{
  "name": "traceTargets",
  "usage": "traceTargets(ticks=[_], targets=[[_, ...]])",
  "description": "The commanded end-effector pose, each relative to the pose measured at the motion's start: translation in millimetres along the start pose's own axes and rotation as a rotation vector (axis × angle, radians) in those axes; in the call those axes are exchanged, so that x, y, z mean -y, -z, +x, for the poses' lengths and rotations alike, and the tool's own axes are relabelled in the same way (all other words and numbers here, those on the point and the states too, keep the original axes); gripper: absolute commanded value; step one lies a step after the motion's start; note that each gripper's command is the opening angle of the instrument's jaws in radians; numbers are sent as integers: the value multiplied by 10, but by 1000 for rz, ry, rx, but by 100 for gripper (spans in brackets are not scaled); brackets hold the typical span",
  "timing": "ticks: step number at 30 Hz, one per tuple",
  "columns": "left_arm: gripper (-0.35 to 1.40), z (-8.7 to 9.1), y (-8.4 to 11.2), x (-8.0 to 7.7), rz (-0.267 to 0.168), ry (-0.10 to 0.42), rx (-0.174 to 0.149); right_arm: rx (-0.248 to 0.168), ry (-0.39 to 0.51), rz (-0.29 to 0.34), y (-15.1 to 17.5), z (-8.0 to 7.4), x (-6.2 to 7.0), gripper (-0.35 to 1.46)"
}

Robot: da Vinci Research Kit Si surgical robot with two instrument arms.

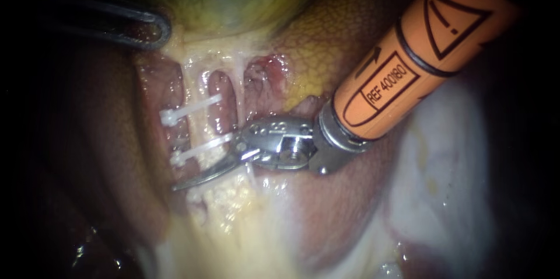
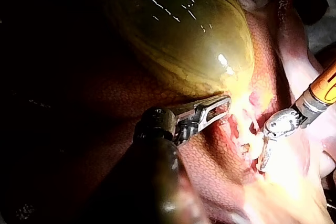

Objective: Go to the cutting position left tube

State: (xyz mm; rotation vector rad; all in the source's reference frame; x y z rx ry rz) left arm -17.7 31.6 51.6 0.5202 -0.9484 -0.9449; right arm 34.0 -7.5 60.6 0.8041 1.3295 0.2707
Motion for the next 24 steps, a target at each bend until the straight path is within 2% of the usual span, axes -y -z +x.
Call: traceTargets(ticks=[1, 9, 17, 21, 24], targets=[[-35, 0, 0, 0, 0, 0, 0, 0, 0, 0, 0, 0, 0, 128], [-35, 0, 2, -1, 1, 0, -1, -3, -6, 1, 14, 8, -5, 128], [-35, 0, 2, -1, 1, 0, -1, -16, -26, -17, 44, 31, -17, 128], [-35, 0, 2, -1, 1, 0, -1, -20, -28, -17, 43, 36, -18, 128], [-35, 0, 2, -1, 1, 0, -1, -21, -27, 18, 38, 36, -17, 128]])
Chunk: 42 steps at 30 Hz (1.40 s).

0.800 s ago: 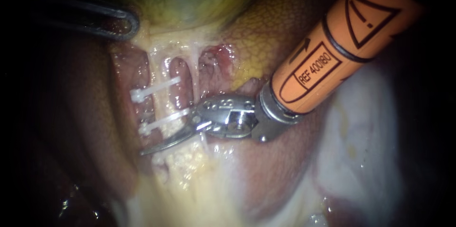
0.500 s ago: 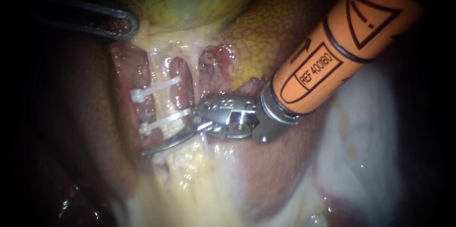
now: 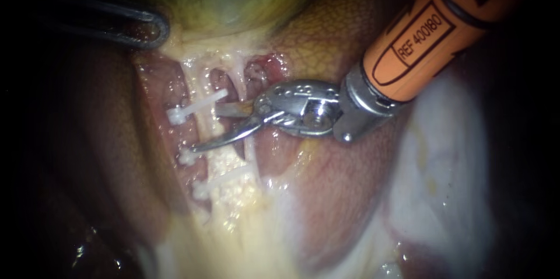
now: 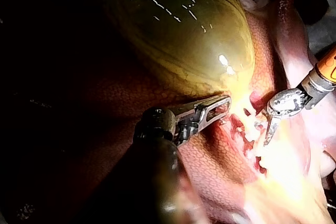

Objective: Go to the cutting position left tube

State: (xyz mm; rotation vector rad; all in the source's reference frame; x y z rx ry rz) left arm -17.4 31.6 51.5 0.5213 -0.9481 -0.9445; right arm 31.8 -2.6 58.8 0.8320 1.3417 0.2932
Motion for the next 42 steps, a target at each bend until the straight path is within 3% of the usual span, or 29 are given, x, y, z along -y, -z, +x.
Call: traceTargets(ticks=[1, 7, 13, 20, 23, 29, 42], targets=[[-35, 0, 0, 0, 0, 0, 0, -3, 1, 26, -3, -1, 1, 128], [-35, 0, 0, 0, 0, 0, 0, -33, 3, 128, -9, 1, 8, 124], [-35, 0, -1, 0, 0, 0, 0, -131, -9, 204, -19, 8, 5, 118], [-35, -1, -1, 0, 0, 0, 0, -276, -68, 290, -30, 11, 4, 109], [-35, -1, -2, 0, -1, 0, 0, -307, -86, 309, -34, 13, 6, 109], [-35, -1, -2, 0, -1, 1, 0, -335, -98, 329, -38, 15, 9, 106], [-35, -1, -2, 0, -1, 1, 0, -333, -109, 335, -39, 15, 8, 109]])
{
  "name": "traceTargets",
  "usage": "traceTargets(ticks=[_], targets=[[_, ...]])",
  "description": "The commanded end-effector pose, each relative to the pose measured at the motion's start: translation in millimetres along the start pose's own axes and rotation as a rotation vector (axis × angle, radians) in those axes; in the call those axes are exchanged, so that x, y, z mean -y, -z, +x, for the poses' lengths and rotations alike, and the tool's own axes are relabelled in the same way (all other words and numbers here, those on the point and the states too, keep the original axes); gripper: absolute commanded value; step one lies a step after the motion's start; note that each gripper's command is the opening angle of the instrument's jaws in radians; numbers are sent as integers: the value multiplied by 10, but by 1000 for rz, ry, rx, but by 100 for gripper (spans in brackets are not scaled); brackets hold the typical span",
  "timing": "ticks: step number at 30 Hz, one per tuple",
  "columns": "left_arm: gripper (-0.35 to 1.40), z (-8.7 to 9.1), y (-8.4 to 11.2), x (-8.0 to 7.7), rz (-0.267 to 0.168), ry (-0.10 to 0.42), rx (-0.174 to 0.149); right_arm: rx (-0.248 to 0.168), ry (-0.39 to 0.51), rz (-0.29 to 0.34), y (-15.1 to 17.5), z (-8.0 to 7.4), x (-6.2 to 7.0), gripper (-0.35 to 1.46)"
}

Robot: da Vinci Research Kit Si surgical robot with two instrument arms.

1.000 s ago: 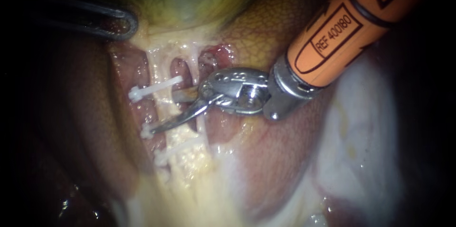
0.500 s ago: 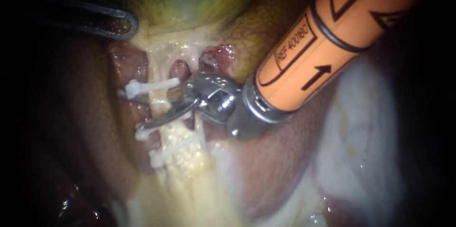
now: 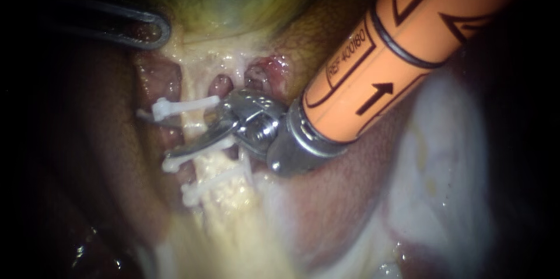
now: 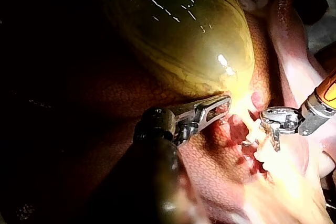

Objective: Go to the cutting position left tube

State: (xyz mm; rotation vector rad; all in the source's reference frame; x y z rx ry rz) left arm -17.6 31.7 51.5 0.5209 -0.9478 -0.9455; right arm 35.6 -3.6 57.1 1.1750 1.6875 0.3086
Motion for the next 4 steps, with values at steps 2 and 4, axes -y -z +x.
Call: traceTargets(ticks=[2, 4], targets=[[-35, 0, 0, 0, 0, 0, 0, 0, 0, 0, 0, 0, 0, 109], [-35, 0, 0, 0, 0, 0, 0, -1, 0, -3, 1, 0, 0, 111]])
